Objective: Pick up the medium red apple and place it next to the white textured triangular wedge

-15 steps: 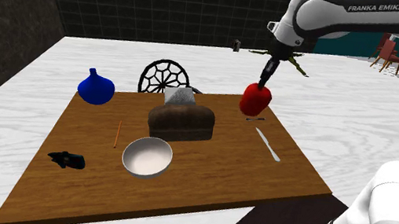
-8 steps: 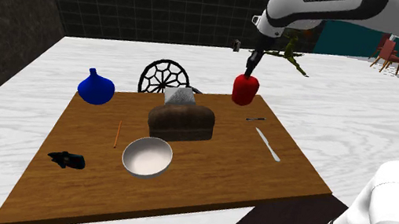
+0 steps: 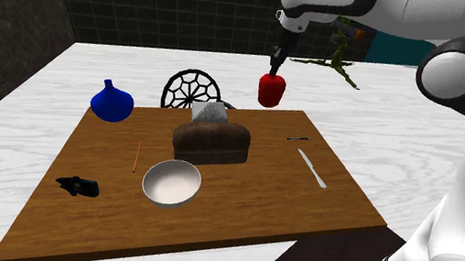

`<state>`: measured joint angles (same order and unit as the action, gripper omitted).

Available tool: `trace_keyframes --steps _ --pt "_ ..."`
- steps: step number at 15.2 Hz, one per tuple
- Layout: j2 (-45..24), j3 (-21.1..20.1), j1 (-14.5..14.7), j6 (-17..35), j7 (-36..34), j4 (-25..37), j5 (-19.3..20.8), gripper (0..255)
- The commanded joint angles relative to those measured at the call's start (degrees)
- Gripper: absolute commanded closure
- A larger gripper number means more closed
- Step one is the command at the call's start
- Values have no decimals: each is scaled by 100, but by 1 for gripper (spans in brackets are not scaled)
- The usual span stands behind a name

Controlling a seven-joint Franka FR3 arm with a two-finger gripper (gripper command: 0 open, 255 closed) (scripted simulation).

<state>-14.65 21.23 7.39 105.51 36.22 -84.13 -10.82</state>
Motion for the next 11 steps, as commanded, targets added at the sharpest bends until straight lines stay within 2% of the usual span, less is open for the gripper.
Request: trace_keyframes --steps 1,3,4,11 --pt "-574 7 -185 -237 117 769 -214 255" --pt "-1235 -28 -421 -587 158 1750 -421 255" --pt "-1819 -72 -646 -937 148 2675 -581 255" --pt "-1635 -84 -517 -283 231 1829 -537 255"
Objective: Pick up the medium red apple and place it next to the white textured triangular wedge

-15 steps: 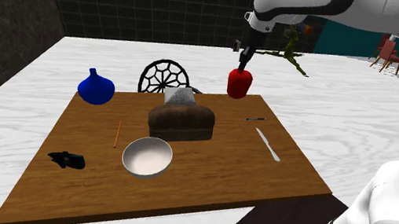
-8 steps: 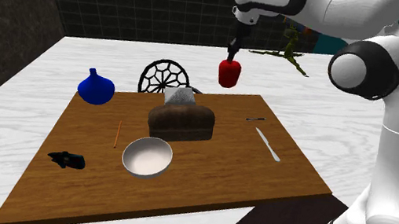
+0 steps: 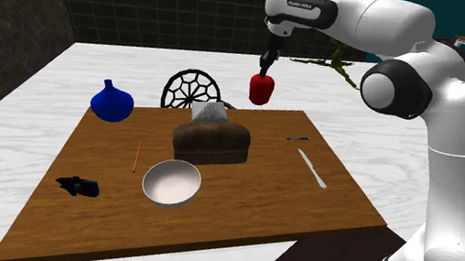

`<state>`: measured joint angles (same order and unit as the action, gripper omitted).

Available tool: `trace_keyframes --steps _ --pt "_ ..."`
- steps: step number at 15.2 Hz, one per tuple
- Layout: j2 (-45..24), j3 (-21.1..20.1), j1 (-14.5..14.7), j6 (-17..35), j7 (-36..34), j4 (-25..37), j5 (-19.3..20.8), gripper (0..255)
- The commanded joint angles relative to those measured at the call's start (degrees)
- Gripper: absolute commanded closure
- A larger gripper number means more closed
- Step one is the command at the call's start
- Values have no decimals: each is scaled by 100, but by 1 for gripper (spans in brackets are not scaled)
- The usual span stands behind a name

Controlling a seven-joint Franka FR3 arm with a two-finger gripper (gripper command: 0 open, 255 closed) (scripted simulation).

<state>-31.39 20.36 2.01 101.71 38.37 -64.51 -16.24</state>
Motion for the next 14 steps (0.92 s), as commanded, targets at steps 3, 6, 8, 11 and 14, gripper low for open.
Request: trace_keyframes --steps 3,6,8,11,14 --pt "74 1 62 348 50 -423 4 255" --pt "90 -3 95 586 85 -681 -4 255" --pt "91 -8 113 738 108 -838 -12 255" --pt "81 -18 135 960 144 -1054 -30 255" --pt "56 -30 151 1173 180 -1248 -54 255"
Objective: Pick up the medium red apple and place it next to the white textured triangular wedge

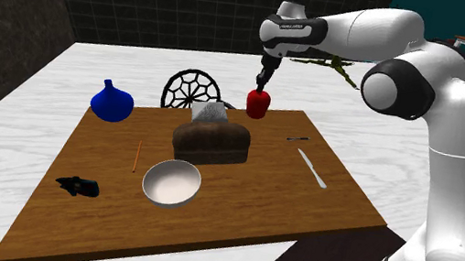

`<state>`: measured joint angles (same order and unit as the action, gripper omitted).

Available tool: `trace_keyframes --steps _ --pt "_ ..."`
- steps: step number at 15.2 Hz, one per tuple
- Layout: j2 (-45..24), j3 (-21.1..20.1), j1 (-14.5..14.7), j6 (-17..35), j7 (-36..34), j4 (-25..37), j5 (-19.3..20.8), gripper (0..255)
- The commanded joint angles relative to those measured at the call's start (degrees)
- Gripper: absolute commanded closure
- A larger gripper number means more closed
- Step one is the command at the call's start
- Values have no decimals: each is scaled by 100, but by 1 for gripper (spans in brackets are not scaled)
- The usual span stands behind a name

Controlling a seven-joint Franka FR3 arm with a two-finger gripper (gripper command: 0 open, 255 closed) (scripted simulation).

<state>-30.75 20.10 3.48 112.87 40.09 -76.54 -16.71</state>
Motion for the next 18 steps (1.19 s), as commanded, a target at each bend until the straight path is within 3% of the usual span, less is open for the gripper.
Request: trace_keyframes --steps 1,18 --pt "-19 -8 8 127 21 -106 -16 255" --pt "-390 -130 9 1202 251 -841 -234 255"
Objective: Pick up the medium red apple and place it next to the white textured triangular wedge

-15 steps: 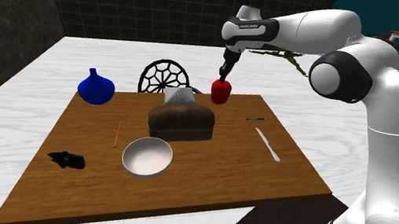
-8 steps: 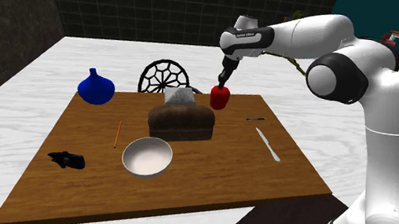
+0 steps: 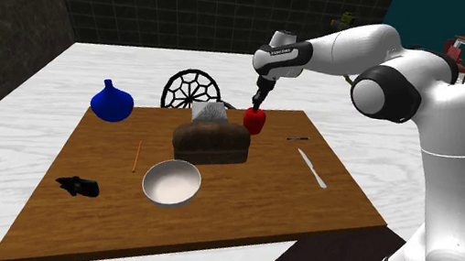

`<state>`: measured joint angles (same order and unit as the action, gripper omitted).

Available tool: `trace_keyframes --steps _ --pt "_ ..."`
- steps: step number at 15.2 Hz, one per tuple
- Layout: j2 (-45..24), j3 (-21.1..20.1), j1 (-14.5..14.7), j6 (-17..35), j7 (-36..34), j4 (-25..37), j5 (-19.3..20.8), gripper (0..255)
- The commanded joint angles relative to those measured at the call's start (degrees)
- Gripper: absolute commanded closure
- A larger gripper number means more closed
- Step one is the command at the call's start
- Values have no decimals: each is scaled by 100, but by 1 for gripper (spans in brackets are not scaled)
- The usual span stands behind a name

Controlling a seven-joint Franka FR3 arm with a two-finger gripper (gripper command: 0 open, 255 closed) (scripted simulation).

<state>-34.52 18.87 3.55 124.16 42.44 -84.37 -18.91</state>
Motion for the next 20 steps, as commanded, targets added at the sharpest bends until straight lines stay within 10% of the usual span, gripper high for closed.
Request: trace_keyframes --steps 1,8,9,20 --pt "-21 -10 2 91 20 -68 -18 255" --pt "-22 -10 1 90 20 -66 -19 255" --pt "-22 -10 1 89 21 -65 -19 0" --pt "370 92 34 -393 -64 39 132 0"
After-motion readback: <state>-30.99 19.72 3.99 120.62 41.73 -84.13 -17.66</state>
